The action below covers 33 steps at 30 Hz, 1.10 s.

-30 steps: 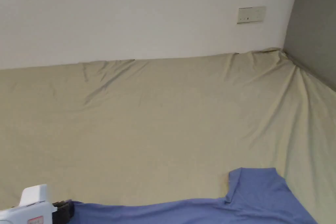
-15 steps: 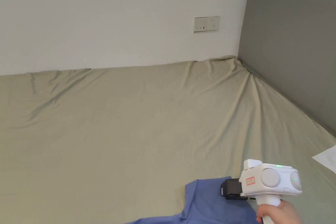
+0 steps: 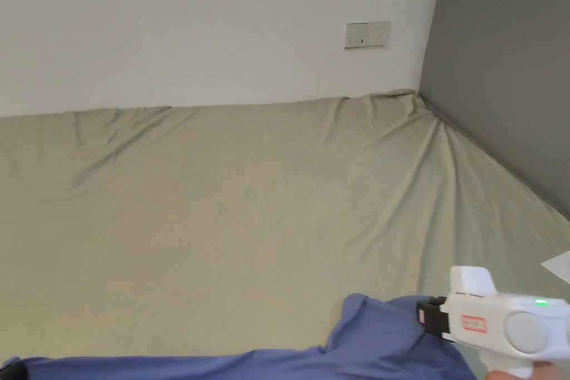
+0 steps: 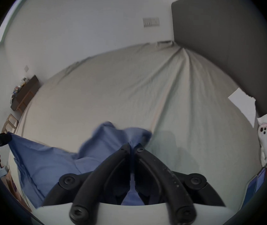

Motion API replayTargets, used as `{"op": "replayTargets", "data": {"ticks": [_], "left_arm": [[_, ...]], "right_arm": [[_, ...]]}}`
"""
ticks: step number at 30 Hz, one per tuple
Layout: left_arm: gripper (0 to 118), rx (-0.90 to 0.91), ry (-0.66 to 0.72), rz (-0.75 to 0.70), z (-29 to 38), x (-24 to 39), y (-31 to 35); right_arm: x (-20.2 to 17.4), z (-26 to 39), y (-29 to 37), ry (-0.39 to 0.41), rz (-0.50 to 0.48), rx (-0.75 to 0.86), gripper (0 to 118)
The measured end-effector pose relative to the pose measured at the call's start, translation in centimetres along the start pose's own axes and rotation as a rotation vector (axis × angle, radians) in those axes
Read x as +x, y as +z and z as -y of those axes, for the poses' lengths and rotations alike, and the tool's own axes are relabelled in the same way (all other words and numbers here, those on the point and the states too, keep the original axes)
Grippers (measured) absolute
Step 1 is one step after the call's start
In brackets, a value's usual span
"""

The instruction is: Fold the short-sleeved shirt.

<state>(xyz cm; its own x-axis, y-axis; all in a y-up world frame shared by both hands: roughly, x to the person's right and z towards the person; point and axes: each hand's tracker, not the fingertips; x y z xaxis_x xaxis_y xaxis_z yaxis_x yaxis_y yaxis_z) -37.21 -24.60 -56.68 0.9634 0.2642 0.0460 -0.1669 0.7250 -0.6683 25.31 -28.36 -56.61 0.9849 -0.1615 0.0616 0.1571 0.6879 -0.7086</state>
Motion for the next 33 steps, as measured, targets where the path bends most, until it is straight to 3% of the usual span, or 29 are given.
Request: {"op": "replayTargets", "data": {"ticks": [5,8,13,18,21,24,30,31,32,33], "left_arm": [[2,0.033,0.019,0.017,1.6,-0.1,5.2],[2,0.032,0.016,0.023,4.0,-0.5,9.1],[2,-0.039,0.032,0.027,8.6,-2.7,13.8],[2,-0.233,0.053,0.020,14.6,-4.5,14.6],[2,-0.333,0.051,-0.011,17.9,-5.4,14.2],[2,-0.328,0.122,-0.020,20.0,-6.5,13.9],[3,-0.364,0.080,-0.056,22.0,-7.6,11.5],[9,-0.359,0.071,-0.061,21.9,-7.5,11.4],[23,-0.341,0.060,-0.067,21.7,-7.4,11.6],[49,-0.308,0.035,-0.091,21.4,-7.0,12.1]], "right_arm": [[-0.1,2.7,9.5,0.022,0.013,0.098,5],[0.8,5.8,14.9,-0.042,0.008,0.108,5],[1.3,12.5,20.9,-0.069,0.034,-0.005,5],[0.4,19.1,21.4,-0.026,0.041,-0.176,5],[0.6,22.0,20.2,-0.046,0.048,-0.263,5],[1.0,23.2,18.9,-0.039,0.061,-0.309,5],[0.6,24.6,17.4,0.025,0.080,-0.357,5],[0.5,24.5,17.5,0.024,0.091,-0.342,9],[0.4,24.3,17.8,0.026,0.100,-0.337,21],[0.2,23.7,18.3,0.049,0.146,-0.327,40]]}}
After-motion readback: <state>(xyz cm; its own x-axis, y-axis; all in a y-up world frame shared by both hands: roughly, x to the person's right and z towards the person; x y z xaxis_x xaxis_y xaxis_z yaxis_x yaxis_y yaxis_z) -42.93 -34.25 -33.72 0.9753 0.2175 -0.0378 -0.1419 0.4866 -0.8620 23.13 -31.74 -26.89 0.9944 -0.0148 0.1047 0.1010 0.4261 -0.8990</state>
